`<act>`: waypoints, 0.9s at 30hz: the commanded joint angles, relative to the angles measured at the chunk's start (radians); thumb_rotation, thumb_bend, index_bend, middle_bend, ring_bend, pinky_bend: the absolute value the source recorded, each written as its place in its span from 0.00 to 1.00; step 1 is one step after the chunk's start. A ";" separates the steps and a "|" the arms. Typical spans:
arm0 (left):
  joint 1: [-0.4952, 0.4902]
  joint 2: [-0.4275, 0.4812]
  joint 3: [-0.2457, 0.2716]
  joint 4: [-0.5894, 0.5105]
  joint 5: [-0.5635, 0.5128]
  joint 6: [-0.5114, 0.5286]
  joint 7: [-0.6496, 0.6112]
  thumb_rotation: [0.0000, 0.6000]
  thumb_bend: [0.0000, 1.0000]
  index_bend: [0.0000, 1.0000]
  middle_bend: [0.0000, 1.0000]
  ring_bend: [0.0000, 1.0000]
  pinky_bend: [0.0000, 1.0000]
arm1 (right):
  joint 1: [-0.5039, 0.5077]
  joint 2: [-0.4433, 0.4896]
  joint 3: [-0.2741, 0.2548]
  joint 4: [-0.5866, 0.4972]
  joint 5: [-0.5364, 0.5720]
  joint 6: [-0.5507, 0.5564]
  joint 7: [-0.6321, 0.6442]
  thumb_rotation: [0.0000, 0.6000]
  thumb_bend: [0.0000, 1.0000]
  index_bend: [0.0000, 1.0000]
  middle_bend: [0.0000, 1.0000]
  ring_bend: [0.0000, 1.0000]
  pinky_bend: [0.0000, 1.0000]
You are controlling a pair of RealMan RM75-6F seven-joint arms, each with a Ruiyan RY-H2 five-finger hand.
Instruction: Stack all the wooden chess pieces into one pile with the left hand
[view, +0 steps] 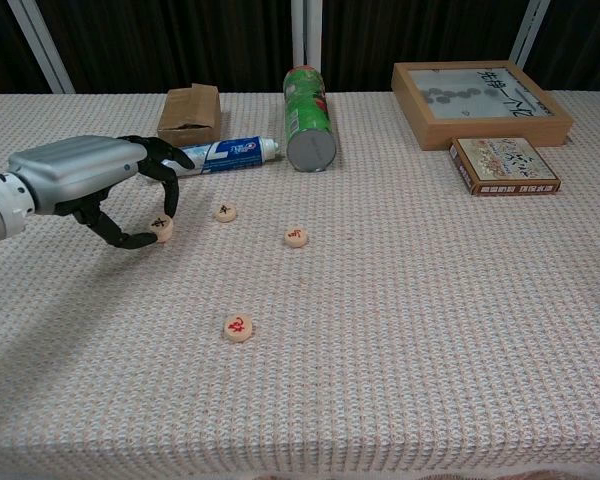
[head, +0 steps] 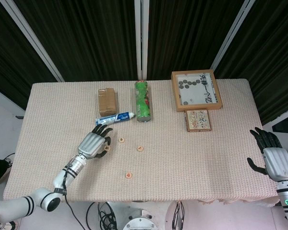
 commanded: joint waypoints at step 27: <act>0.004 0.002 0.007 0.005 -0.038 0.002 0.004 1.00 0.35 0.43 0.10 0.00 0.00 | -0.002 0.001 0.000 0.001 0.002 0.003 0.001 1.00 0.28 0.00 0.00 0.00 0.00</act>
